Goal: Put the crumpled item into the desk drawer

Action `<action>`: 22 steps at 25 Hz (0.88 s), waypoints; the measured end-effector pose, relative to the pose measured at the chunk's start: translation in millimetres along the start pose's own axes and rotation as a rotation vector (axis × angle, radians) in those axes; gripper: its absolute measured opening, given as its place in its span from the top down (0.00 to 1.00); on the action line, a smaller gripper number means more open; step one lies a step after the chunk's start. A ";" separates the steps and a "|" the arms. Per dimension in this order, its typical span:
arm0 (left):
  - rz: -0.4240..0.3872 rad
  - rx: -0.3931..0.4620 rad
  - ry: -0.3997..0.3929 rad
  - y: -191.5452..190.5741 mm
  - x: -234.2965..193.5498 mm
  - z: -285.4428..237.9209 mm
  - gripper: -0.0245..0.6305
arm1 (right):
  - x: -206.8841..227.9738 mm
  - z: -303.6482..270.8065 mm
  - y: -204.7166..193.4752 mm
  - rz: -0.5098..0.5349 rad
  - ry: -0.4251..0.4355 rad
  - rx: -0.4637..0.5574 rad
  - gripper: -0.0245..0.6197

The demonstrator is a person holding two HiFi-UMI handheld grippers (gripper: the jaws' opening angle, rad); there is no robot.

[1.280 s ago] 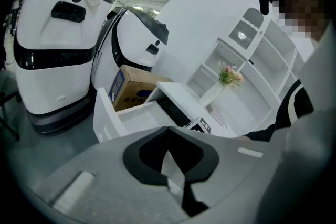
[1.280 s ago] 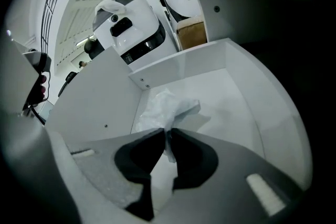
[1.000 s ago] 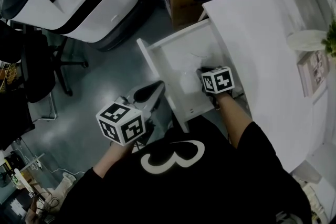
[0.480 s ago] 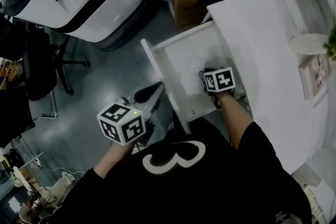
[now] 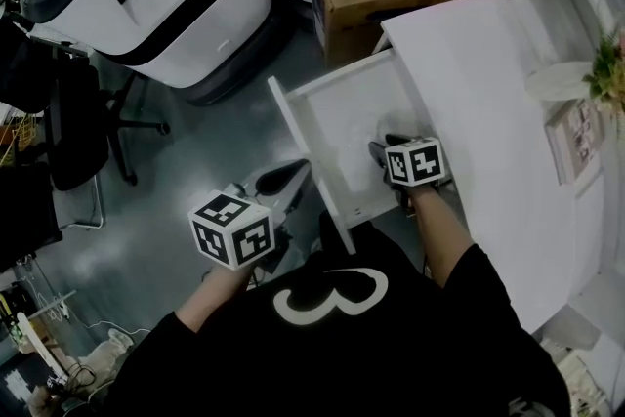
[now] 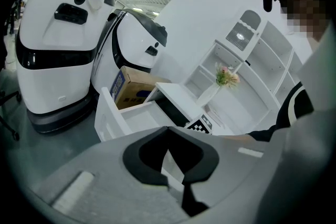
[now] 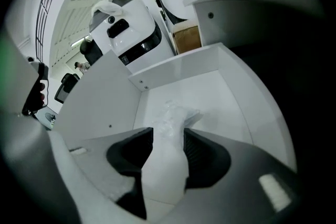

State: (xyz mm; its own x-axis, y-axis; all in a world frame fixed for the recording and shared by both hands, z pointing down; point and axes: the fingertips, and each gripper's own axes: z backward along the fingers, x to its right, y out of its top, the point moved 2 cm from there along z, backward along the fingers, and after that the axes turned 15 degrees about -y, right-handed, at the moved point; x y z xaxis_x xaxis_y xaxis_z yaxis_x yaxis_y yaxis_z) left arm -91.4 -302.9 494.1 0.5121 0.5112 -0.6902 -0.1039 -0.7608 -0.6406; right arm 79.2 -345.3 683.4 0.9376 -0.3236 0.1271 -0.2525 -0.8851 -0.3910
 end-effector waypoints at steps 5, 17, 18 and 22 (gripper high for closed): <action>-0.045 0.013 -0.026 1.7 21.5 7.4 0.95 | -7.7 54.0 14.6 -0.016 0.007 0.142 0.71; -0.160 0.057 -0.104 -5.1 103.2 36.9 0.95 | -65.9 231.7 16.4 0.005 0.145 0.520 0.86; -0.173 0.060 -0.113 -5.1 111.8 39.0 0.95 | -69.5 245.4 14.4 0.007 0.149 0.550 0.90; -0.225 0.076 -0.158 -2.0 145.4 48.4 0.95 | -83.5 294.6 5.6 0.012 0.169 0.657 0.95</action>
State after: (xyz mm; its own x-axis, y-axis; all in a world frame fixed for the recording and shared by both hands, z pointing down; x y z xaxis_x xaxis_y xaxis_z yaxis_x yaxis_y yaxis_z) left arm -58.0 -207.7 378.6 0.3907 0.7245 -0.5678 -0.0694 -0.5919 -0.8030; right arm 69.9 -224.8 402.0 0.8719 -0.4273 0.2393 -0.0147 -0.5112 -0.8594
